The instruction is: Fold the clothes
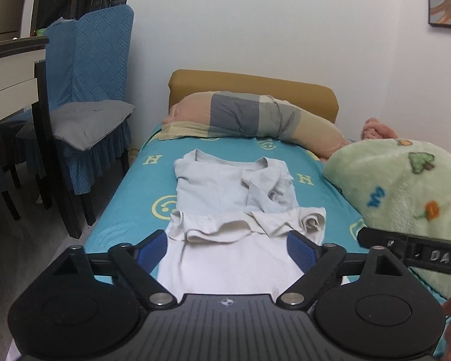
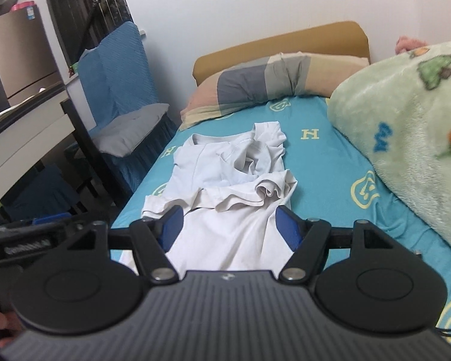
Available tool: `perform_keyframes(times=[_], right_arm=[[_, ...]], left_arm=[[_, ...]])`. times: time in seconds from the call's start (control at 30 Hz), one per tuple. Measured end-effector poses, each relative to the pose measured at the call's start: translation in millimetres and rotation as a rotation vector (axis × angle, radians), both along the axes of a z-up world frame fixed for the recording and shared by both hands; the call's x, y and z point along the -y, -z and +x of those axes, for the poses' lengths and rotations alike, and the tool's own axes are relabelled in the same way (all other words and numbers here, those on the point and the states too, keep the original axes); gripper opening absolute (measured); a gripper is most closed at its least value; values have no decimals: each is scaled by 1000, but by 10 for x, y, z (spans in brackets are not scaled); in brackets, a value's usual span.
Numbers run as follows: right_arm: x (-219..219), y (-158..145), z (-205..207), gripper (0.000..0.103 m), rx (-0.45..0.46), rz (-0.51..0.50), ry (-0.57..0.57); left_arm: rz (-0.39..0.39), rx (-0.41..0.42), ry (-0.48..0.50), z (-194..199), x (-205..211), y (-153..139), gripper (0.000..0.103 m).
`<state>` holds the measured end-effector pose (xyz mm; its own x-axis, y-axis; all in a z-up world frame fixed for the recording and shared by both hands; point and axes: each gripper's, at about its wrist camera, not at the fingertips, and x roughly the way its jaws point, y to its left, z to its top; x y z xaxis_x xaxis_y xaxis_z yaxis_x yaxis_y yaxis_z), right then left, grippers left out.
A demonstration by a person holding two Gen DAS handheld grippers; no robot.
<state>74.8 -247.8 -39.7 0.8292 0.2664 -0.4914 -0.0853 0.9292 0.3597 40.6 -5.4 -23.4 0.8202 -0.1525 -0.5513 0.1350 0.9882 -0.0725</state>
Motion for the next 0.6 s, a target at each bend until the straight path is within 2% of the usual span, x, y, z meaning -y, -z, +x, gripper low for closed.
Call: perform_keyframes(times=[0.17,0.43,0.53,0.6], right_arm=[[-3,-101,-259,70,26,-10,11],[-21,-26,-161,70,13,-10,1],[-28,7,-113,70,7,-10,-4],[-33,29,-81,70,3,-10,-7]], left_arm=[[37,-38,-59,167,120,317,103],[69,-137,-120,685,388,1129,103],[42,-91,-160,800,389,1293,103],[71,-61,-163,835,421,1366,103]])
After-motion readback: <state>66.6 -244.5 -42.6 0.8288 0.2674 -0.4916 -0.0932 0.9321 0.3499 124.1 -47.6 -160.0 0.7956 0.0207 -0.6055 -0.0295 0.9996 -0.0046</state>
